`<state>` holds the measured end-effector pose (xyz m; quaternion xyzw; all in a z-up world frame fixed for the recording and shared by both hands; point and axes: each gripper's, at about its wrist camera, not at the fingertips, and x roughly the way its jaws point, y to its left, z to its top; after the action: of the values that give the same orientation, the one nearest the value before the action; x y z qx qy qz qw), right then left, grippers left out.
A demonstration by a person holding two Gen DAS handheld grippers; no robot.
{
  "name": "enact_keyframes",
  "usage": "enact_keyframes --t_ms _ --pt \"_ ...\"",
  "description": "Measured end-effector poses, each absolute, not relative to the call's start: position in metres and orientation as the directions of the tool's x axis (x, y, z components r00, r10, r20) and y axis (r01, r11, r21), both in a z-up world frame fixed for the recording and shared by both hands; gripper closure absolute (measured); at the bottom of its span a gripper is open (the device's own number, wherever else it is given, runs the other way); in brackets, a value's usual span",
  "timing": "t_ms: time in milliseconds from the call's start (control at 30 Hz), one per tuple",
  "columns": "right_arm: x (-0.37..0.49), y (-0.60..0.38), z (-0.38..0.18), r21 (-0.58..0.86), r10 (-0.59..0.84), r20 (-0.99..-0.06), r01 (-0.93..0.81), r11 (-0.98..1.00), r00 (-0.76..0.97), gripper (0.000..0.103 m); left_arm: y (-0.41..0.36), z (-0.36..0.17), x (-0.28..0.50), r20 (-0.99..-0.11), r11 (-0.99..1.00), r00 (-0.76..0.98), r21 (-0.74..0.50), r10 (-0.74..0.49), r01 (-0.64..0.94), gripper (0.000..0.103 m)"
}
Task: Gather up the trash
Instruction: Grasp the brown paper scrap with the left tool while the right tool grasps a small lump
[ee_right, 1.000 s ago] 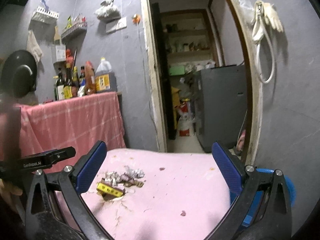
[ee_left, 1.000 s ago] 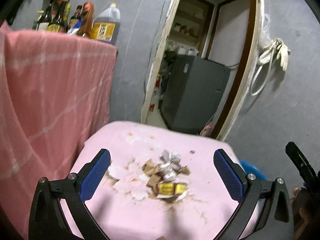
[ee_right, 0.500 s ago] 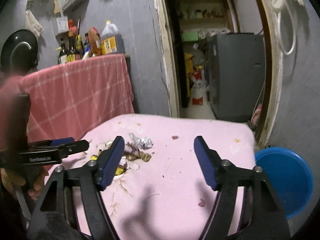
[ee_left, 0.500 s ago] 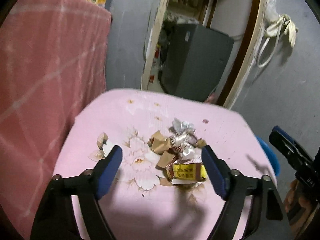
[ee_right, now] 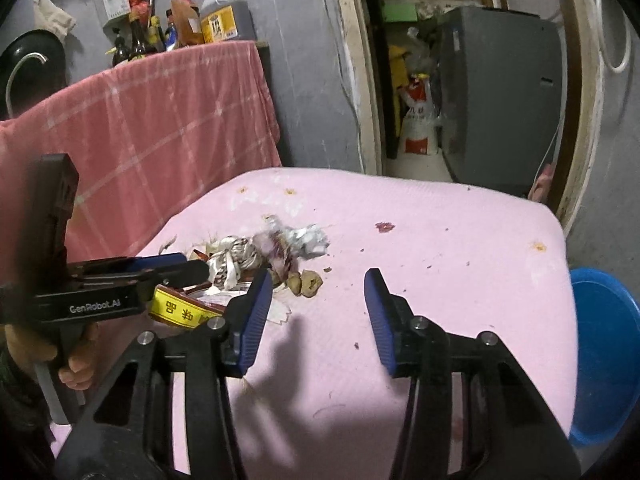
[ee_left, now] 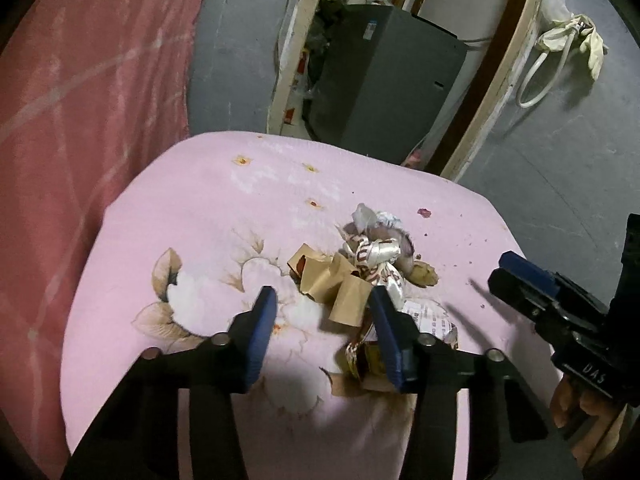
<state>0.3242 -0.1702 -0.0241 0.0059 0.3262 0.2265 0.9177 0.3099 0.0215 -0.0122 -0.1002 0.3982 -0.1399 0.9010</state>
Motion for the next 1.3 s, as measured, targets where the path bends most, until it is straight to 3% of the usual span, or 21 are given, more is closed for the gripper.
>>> enact_keyframes --t_ms 133,233,367,500,800,867,933,1300 --pt "0.332 -0.16 -0.026 0.138 0.406 -0.627 -0.419 0.897 0.664 0.057 0.024 -0.013 0.313 -0.682 0.934 0.642 -0.307 -0.35 0.182 0.074" --pt "0.338 -0.153 -0.03 0.127 0.398 -0.656 -0.426 0.896 0.641 0.057 0.025 -0.012 0.315 -0.675 0.93 0.643 -0.311 -0.362 0.196 0.086" --pt "0.346 -0.141 -0.035 0.1 0.378 -0.692 -0.438 0.894 0.615 0.057 0.028 -0.01 0.313 -0.668 0.928 0.648 -0.318 -0.365 0.195 0.09" --pt "0.357 -0.142 -0.039 0.098 0.356 -0.716 -0.419 0.903 0.6 0.072 0.029 -0.01 0.315 -0.667 0.928 0.652 -0.329 -0.36 0.176 0.095" --pt "0.374 -0.128 -0.05 0.093 0.348 -0.771 -0.446 0.89 0.533 0.079 0.029 -0.009 0.315 -0.665 0.928 0.657 -0.332 -0.356 0.167 0.096" --pt "0.375 -0.129 -0.049 0.101 0.353 -0.77 -0.444 0.89 0.531 0.087 0.028 -0.007 0.314 -0.66 0.927 0.659 -0.332 -0.359 0.173 0.096" --pt "0.373 -0.131 -0.049 0.109 0.359 -0.766 -0.442 0.89 0.534 0.088 0.029 -0.006 0.31 -0.653 0.927 0.665 -0.33 -0.362 0.18 0.097" --pt "0.332 -0.156 -0.016 0.109 0.404 -0.643 -0.444 0.889 0.651 0.088 0.016 0.02 0.284 -0.573 0.933 0.74 -0.278 -0.351 0.228 0.098"
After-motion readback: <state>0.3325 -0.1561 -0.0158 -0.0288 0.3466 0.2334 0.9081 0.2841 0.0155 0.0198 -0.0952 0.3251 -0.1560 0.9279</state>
